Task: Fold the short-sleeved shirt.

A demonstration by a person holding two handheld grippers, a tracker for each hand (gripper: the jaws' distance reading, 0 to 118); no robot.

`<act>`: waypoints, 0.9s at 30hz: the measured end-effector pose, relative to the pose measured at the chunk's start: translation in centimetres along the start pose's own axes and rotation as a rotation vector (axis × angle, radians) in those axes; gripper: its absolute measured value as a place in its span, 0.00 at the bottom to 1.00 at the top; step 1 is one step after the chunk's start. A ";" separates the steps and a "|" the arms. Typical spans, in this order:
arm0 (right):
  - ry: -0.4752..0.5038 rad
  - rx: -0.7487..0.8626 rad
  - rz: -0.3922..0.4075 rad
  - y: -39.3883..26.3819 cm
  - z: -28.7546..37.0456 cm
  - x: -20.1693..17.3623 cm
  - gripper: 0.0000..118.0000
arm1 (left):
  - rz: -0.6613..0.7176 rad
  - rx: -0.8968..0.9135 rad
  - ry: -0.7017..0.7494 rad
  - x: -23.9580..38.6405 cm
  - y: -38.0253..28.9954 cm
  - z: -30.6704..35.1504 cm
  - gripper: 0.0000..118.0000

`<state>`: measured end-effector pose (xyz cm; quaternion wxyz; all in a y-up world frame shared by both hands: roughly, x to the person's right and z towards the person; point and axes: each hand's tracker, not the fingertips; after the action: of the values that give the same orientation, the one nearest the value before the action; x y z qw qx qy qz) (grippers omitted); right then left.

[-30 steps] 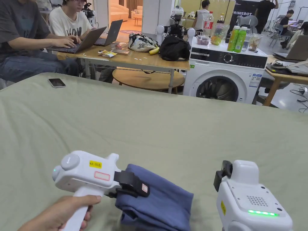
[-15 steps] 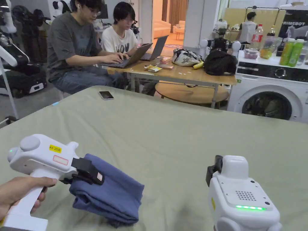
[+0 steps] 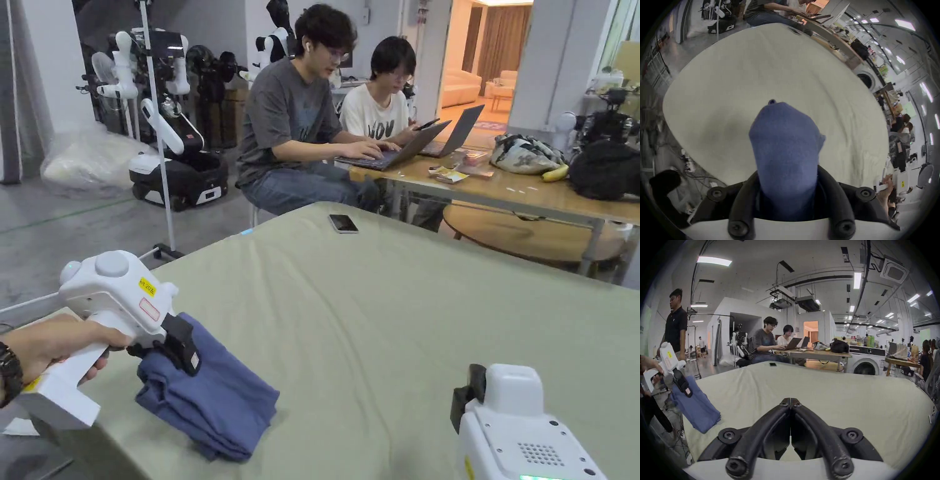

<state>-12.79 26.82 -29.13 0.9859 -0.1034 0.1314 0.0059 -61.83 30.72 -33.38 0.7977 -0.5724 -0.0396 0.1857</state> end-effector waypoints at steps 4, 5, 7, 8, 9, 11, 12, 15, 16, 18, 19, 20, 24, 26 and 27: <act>0.002 -0.017 0.008 -0.3 -0.4 0.1 0.00 | 0.015 -0.048 0.129 -0.3 0.4 -2.6 0.19; -0.002 -0.019 0.011 -0.4 -0.4 0.3 0.00 | -0.010 -0.050 0.175 -0.7 0.7 -3.4 0.21; -0.012 -0.026 0.009 -0.5 -0.6 0.7 0.00 | -0.035 -0.049 0.246 -0.6 0.7 -4.3 0.25; -0.014 -0.031 0.004 -0.6 -0.7 0.9 0.00 | -0.023 -0.049 0.234 -0.6 0.7 -4.5 0.29; -0.018 -0.035 0.002 -0.6 -0.7 1.1 0.00 | -0.027 -0.045 0.251 -1.0 0.9 -4.6 0.37; -0.028 -0.042 0.001 -0.7 -0.8 1.5 0.00 | -0.059 -0.017 0.293 -1.0 1.1 -3.9 0.46; -0.028 -0.045 -0.001 -0.8 -0.8 1.8 0.00 | -0.056 -0.009 0.297 -1.1 1.3 -3.2 0.47; -0.035 -0.048 -0.005 -0.7 -0.7 2.4 0.00 | -0.045 0.073 0.296 -1.1 1.3 -0.6 0.50; -0.035 -0.047 -0.006 -0.7 -0.6 2.6 0.00 | -0.048 0.109 0.301 -0.9 1.3 0.1 0.51; -0.046 -0.039 -0.013 -0.7 -0.3 3.2 0.00 | -0.047 0.208 0.280 -0.1 1.0 1.5 0.51; -0.048 -0.037 -0.016 -0.7 -0.1 3.4 0.00 | -0.058 0.241 0.247 0.4 0.8 1.7 0.51; -0.050 -0.035 -0.019 -0.7 0.1 3.7 0.00 | -0.073 0.274 0.197 1.2 0.6 1.7 0.51; -0.084 -0.033 -0.027 -0.7 1.0 5.4 0.00 | -0.164 0.344 0.042 5.6 -1.4 -0.3 0.51; -0.107 -0.034 -0.036 -0.7 1.6 6.5 0.00 | -0.213 0.387 0.001 8.9 -3.3 -1.9 0.51; -0.117 -0.036 -0.039 -0.7 1.9 7.2 0.00 | -0.236 0.410 -0.025 10.5 -4.0 -2.8 0.51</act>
<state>-5.35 26.39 -29.02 0.9898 -0.1233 0.0714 -0.0047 -50.28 30.68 -32.21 0.9128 -0.3876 -0.0778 0.1023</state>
